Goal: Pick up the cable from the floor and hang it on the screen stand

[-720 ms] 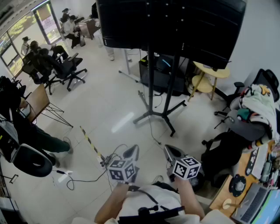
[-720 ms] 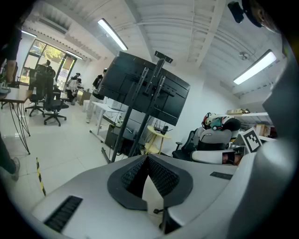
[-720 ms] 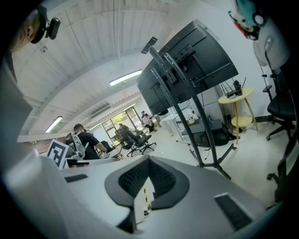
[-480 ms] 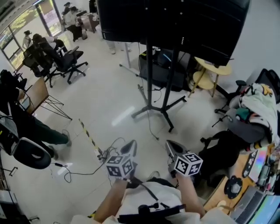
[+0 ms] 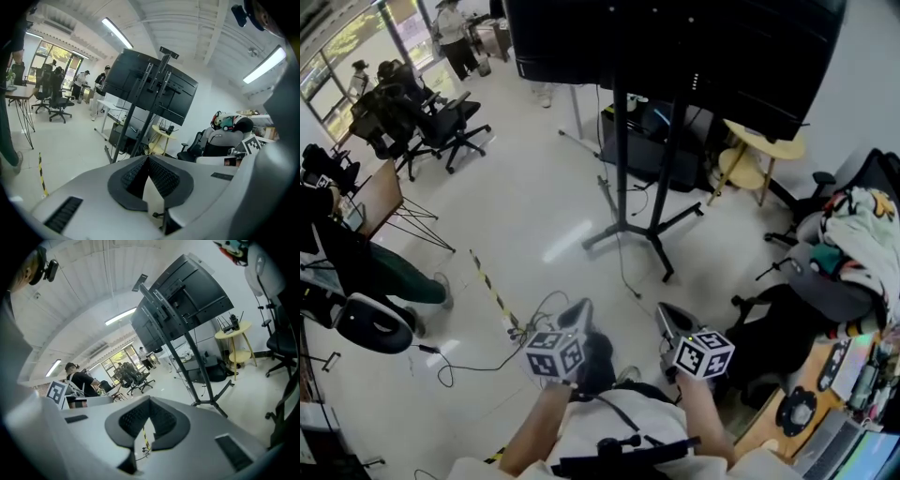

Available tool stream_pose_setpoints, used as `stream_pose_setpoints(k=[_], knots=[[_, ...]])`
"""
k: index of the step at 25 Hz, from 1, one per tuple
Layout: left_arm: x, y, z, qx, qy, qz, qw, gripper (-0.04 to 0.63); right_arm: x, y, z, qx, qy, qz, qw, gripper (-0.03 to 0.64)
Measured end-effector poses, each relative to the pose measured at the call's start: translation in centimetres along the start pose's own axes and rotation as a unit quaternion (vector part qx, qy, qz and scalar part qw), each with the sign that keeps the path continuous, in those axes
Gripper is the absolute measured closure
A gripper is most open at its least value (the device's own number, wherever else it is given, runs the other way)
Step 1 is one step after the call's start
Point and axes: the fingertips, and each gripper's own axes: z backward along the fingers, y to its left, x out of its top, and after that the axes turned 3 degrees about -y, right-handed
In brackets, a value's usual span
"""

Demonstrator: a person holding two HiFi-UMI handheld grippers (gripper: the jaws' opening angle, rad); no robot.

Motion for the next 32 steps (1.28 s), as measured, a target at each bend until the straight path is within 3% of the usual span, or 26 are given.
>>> stream_pose_setpoints(k=[8,20,32], knots=[[3.2,3.1,-5.9,-0.011,-0.006,0.008,0.9999,0.595,3.6,-2.7,-5.5,-0.020,-0.002,0.010,1.000,0.607],[12.3,10.3,-15.4,-0.023,-0.006,0.016,0.9996,0.595,11.7,-4.8,-17.9,-0.037,-0.002,0.021,0.999,0.607],[15.9,14.7,-21.2,-0.047,0.018,0.023,0.9985,0.595,15.6,-7.7,-24.1,-0.079,-0.012,0.006,0.997,0.607]])
